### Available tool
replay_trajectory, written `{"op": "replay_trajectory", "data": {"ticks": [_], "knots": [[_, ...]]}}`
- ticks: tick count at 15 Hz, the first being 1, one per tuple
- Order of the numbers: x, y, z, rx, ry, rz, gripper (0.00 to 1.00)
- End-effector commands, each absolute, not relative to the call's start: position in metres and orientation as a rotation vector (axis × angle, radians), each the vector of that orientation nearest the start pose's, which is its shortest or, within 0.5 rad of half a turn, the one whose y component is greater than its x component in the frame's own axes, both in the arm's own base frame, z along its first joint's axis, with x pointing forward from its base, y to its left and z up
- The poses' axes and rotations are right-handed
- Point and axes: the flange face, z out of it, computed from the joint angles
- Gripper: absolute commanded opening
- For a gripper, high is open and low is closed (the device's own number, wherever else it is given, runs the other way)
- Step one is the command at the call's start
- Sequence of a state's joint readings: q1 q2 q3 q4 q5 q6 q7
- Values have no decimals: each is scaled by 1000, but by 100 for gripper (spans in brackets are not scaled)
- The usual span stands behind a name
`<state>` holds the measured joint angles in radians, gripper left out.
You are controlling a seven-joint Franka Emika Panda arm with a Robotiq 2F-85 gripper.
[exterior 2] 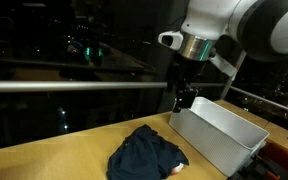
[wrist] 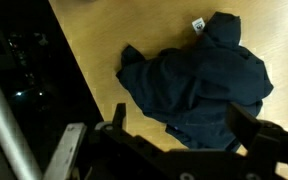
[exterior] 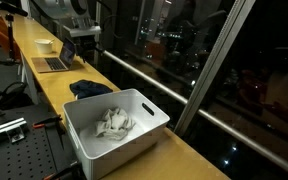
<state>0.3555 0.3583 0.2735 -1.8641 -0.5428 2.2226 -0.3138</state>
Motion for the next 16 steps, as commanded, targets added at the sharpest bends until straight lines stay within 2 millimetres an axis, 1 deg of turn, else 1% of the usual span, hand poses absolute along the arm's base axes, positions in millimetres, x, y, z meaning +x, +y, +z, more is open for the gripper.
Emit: {"op": "replay_trajectory", "data": {"ticks": [1, 2, 3, 4, 7, 10, 13, 15, 16], "knots": [[544, 375, 287, -2890, -2014, -151, 100], [545, 380, 268, -2905, -2004, -144, 100], [546, 385, 255, -2919, -1993, -144, 100], [546, 388, 236, -2929, -1978, -142, 100], [550, 392, 190, -2952, -1917, -127, 100], [555, 388, 156, -2967, -1864, -92, 100], [560, 380, 130, -2976, -1815, -52, 100], [563, 375, 120, -2975, -1791, -44, 100], [563, 372, 114, -2977, -1776, -36, 75]]}}
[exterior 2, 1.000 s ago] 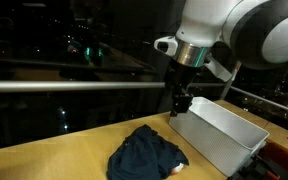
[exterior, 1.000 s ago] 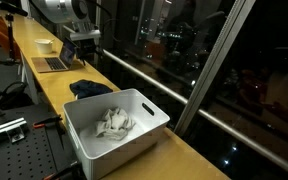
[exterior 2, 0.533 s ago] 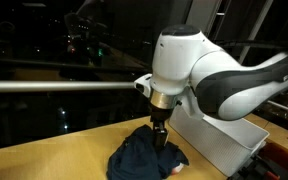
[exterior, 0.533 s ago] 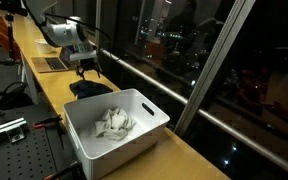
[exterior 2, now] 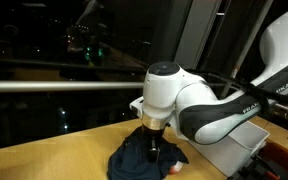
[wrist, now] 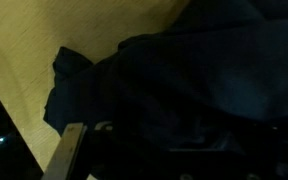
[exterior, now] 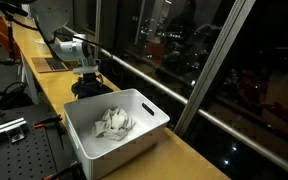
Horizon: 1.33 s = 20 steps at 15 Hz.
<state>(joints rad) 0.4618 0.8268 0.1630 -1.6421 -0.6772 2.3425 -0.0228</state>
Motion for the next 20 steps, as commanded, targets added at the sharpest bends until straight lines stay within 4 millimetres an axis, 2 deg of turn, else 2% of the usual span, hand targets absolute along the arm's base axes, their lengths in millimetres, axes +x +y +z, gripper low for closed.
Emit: {"op": "replay_trajectory", "data": {"ticks": [1, 3, 6, 8, 11, 15, 20], "knots": [[564, 369, 111, -2978, -1762, -37, 72], [561, 364, 110, -2990, -1725, -48, 56], [553, 363, 124, -3009, -1672, -105, 35], [543, 364, 143, -3028, -1637, -162, 22], [528, 360, 181, -3064, -1585, -261, 0], [509, 340, 231, -3123, -1487, -342, 3], [483, 292, 306, -3219, -1332, -481, 3]]}}
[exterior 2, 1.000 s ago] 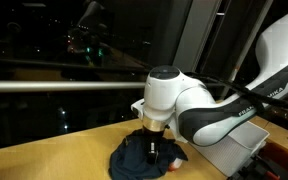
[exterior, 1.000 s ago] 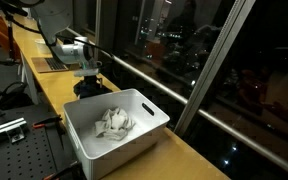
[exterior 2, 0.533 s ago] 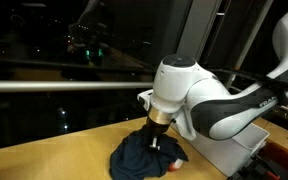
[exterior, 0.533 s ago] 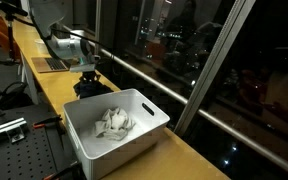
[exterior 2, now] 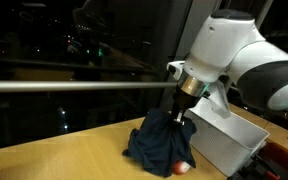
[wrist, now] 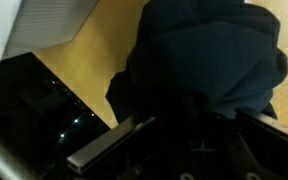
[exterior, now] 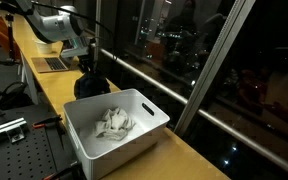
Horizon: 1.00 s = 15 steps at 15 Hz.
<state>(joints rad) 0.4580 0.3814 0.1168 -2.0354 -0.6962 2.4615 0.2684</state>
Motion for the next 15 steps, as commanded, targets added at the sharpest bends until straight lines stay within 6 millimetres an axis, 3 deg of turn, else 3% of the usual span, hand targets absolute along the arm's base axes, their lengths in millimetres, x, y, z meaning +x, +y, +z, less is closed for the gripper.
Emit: {"op": "replay_trajectory", "data": {"ticks": [1, 5, 10, 12, 15], "knots": [[477, 280, 321, -3238, -1297, -509, 3], [453, 234, 387, -3304, -1152, -630, 3], [422, 206, 465, -3369, -1028, -802, 3], [421, 194, 482, -3410, -977, -825, 3], [430, 168, 492, -3468, -887, -833, 3]]}}
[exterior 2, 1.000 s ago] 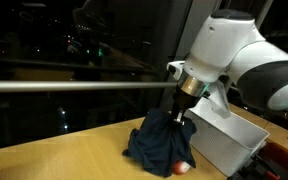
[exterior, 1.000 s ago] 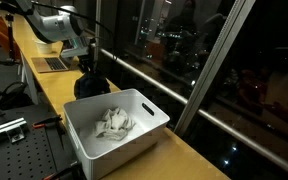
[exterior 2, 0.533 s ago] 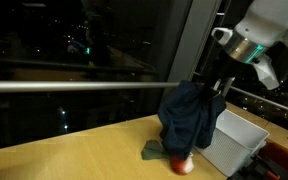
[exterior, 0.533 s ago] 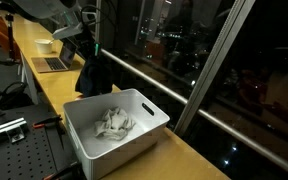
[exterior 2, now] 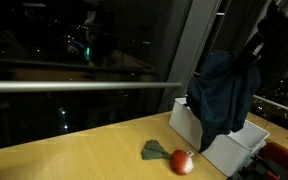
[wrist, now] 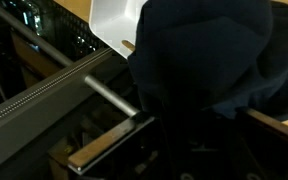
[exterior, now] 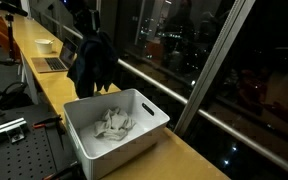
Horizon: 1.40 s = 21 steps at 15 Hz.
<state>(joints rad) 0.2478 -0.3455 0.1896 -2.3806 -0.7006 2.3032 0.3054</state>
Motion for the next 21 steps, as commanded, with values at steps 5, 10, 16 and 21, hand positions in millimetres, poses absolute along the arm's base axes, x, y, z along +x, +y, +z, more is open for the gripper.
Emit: {"op": "replay_trajectory", "data": {"ticks": [5, 10, 16, 21], "knots": [[454, 117, 483, 2485, 515, 541, 3], [461, 65, 453, 2510, 421, 457, 3], [463, 3, 420, 2555, 323, 393, 3], [470, -45, 434, 2558, 240, 368, 3]]}}
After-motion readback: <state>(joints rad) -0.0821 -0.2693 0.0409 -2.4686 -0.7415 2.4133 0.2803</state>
